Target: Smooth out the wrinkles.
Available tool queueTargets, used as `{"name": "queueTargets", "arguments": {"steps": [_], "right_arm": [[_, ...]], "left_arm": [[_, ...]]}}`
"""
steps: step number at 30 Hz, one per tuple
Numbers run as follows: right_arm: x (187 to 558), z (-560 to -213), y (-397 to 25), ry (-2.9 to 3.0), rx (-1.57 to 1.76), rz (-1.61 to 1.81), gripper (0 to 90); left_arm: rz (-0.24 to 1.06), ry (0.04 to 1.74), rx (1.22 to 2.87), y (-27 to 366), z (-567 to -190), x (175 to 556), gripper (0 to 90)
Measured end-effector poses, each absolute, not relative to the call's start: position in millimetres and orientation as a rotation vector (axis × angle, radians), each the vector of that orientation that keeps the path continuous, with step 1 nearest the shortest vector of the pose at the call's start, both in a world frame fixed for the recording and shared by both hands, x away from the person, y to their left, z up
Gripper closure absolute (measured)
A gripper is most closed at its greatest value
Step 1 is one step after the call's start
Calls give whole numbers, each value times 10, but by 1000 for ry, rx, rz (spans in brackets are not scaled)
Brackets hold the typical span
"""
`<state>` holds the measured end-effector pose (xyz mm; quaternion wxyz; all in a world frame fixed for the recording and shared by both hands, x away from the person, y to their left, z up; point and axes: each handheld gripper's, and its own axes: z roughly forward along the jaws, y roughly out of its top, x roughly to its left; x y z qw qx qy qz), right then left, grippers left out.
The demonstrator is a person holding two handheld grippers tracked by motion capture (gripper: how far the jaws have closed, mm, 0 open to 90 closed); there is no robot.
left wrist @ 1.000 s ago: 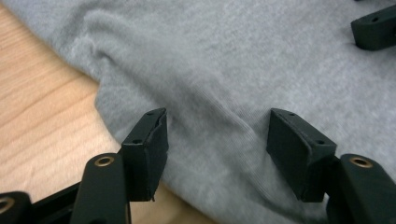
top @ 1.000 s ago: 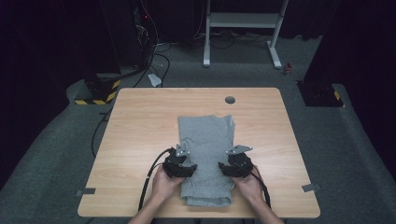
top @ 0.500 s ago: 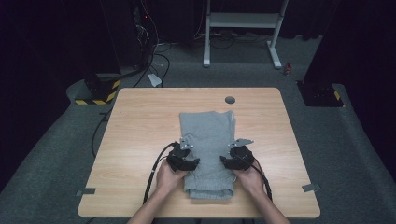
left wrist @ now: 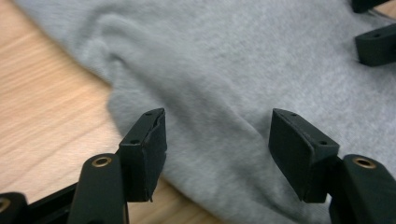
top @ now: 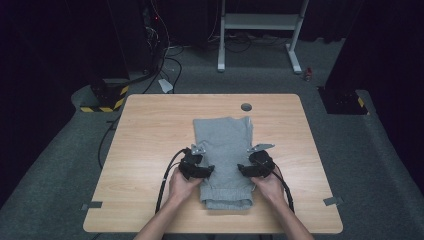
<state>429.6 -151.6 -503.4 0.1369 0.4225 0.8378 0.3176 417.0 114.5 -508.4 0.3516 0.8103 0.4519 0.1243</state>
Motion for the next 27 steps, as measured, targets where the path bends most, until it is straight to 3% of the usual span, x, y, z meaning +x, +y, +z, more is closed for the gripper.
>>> {"name": "queueTargets", "arguments": {"steps": [7,14,27], "right_arm": [[4286,-4939,-1683,2361,1302,1018,352],[4341,-4883,-1785,2279,1377,1069,425],[4659,-4966,-1764,2210,1518,1030,474]], "left_arm": [[274,1226,2050,1332,-5044,4271,360],[291,1284,1976,1531,-4953,4451,365],[246,1410,1866,1649,-5150,4778,386]]}}
